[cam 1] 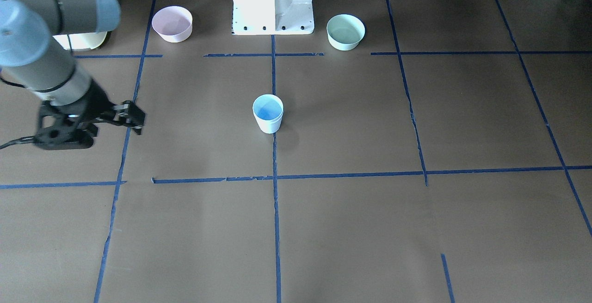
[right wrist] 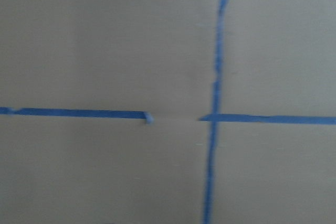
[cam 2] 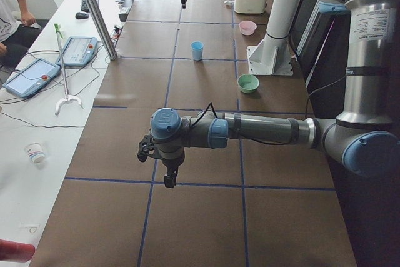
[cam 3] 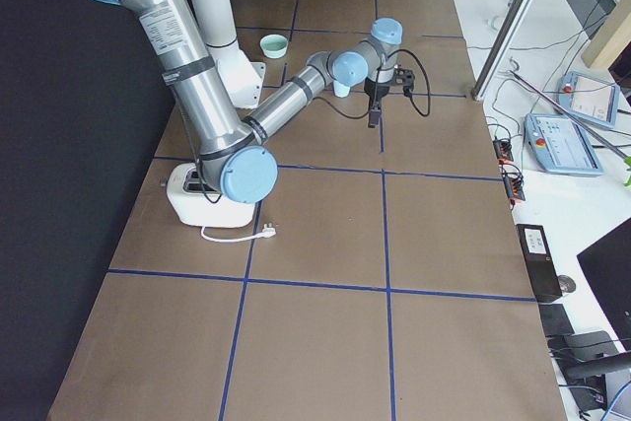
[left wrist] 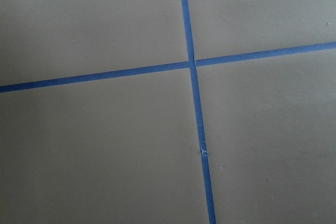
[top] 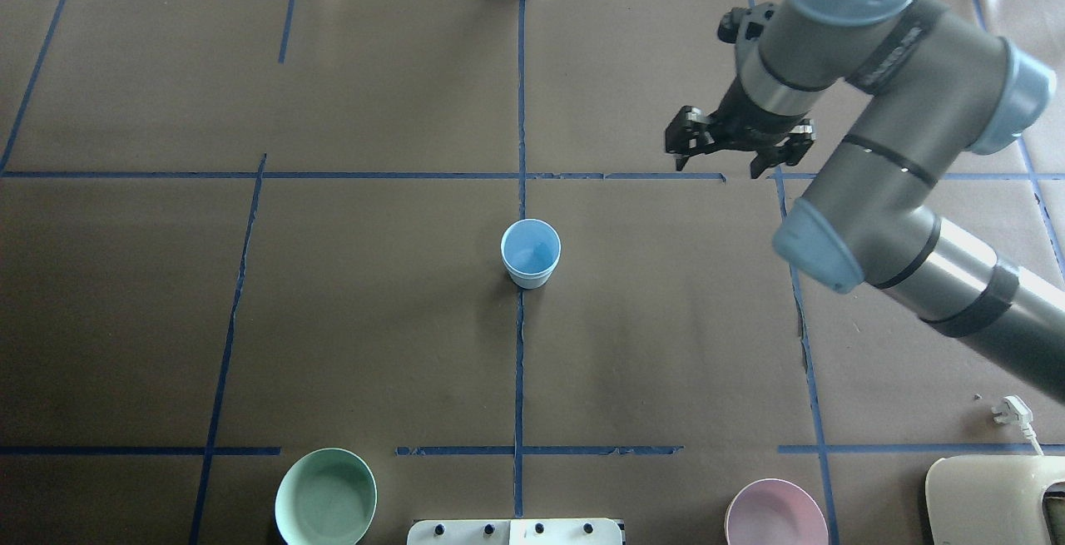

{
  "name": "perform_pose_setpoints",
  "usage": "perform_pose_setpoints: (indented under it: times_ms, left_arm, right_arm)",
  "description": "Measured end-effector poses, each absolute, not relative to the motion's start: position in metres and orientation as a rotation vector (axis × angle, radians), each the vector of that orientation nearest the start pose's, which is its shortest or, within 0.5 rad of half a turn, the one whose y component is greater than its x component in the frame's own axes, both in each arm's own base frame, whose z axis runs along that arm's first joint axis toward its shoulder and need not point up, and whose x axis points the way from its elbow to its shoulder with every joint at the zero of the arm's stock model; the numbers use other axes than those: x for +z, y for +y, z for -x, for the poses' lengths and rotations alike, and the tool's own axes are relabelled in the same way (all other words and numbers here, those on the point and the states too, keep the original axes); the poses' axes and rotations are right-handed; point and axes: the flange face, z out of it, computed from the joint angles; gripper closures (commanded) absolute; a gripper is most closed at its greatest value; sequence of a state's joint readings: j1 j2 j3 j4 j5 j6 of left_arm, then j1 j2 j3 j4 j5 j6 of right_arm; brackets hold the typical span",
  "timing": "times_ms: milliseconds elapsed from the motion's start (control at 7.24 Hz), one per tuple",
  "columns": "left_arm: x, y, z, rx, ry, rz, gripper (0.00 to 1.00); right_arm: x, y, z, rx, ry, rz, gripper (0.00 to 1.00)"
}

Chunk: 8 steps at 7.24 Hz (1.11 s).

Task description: Stack blue cups with both arms

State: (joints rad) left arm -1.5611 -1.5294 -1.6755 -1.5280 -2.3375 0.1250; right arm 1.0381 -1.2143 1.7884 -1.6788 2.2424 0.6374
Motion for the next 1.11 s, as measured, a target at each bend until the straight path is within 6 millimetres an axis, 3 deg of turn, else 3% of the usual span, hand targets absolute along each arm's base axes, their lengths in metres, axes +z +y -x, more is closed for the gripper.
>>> perform_pose_setpoints:
  times_ms: [138,276,553,691,829,1106]
  left_arm:
    - [0.637,-0.473,0.057,0.143,0.766,-0.054,0.00]
    - [0.644,-0.471,0.056,0.143,0.764,-0.041,0.00]
    - [0.649,-0.469,0.056,0.139,0.757,-0.028,0.00]
    - [0.649,-0.468,0.056,0.139,0.756,-0.027,0.00]
    - [0.647,-0.467,0.056,0.140,0.756,-0.030,0.00]
    - [0.646,-0.464,0.056,0.143,0.758,-0.035,0.00]
  right_arm:
    - [0.438,-0.552,0.174,-0.135,-0.785,-0.019,0.00]
    - [0.494,-0.536,0.113,-0.191,-0.776,-0.025,0.00]
    - [0.591,-0.474,0.013,-0.246,-0.776,-0.018,0.00]
    - [0.623,-0.440,-0.015,-0.246,-0.787,-0.008,0.00]
    - [0.643,-0.416,-0.028,-0.244,-0.797,-0.005,0.00]
    - [0.657,-0.400,-0.034,-0.242,-0.802,-0.007,0.00]
